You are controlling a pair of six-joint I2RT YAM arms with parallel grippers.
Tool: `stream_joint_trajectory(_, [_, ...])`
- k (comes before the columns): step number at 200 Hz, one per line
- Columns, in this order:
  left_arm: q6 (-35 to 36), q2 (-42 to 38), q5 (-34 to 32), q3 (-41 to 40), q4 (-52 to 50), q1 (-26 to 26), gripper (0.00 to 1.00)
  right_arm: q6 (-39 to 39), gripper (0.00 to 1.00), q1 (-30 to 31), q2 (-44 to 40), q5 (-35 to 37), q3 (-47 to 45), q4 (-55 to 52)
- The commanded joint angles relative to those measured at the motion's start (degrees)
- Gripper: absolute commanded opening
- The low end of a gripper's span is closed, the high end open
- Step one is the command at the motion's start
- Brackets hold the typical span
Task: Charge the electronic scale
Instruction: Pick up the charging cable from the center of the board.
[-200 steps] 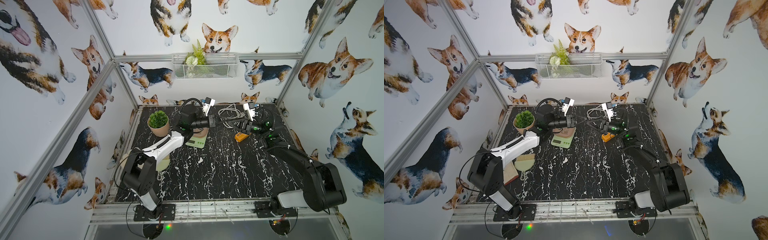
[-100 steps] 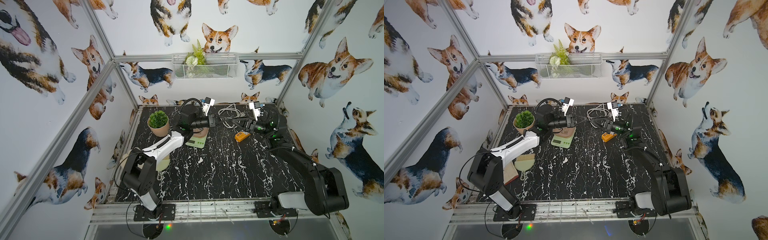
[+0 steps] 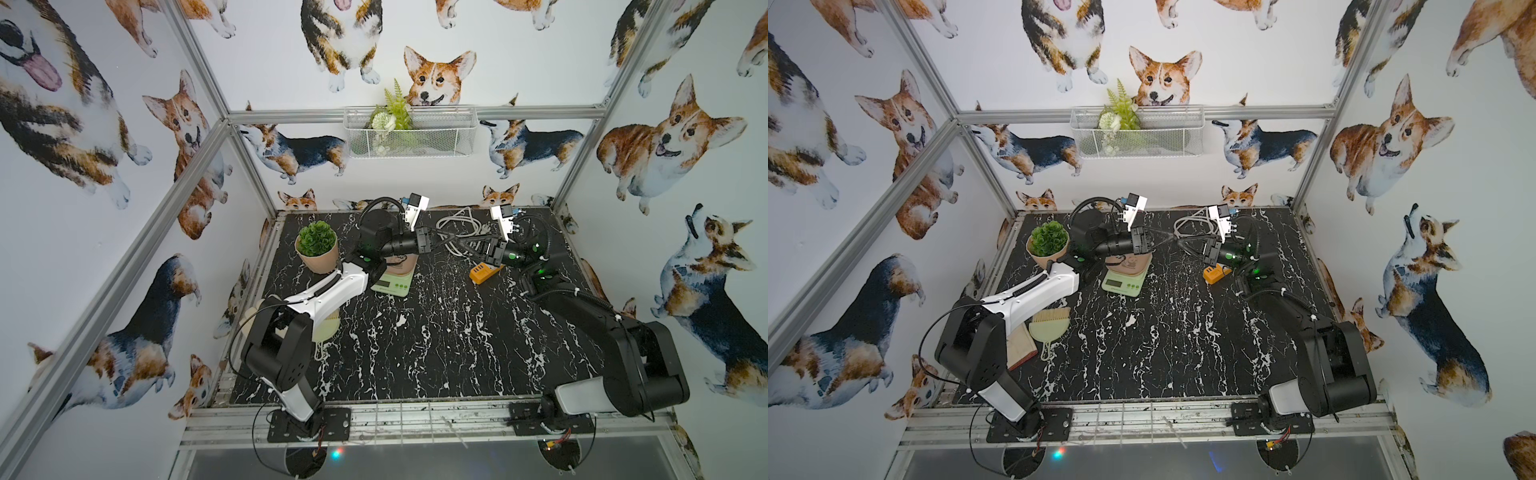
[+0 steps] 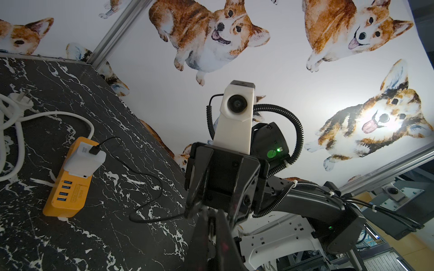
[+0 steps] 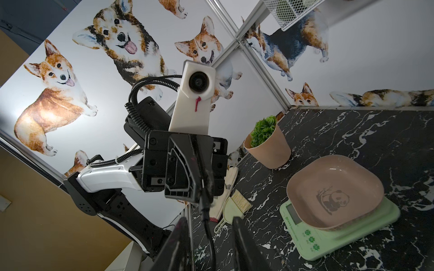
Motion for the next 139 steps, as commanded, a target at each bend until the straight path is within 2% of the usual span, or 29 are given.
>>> stream_joint_trajectory(1, [-1.1,-0.4,0.6,0.0,2.6,-0.1,0.02,2.1,0.32,0.2,0.0,0.0,0.5,4.6])
stream_joint_trajectory(58, [-1.1,-0.4,0.7,0.2,2.8,-0.2,0.03,2.8,0.21,0.5,0.5,0.0,1.1,5.4])
stream_joint_trajectory(139, [-1.5,-0.4,0.7,0.4,3.2,-0.2,0.02,4.7,0.16,0.7,2.3,-0.5,1.9,8.0])
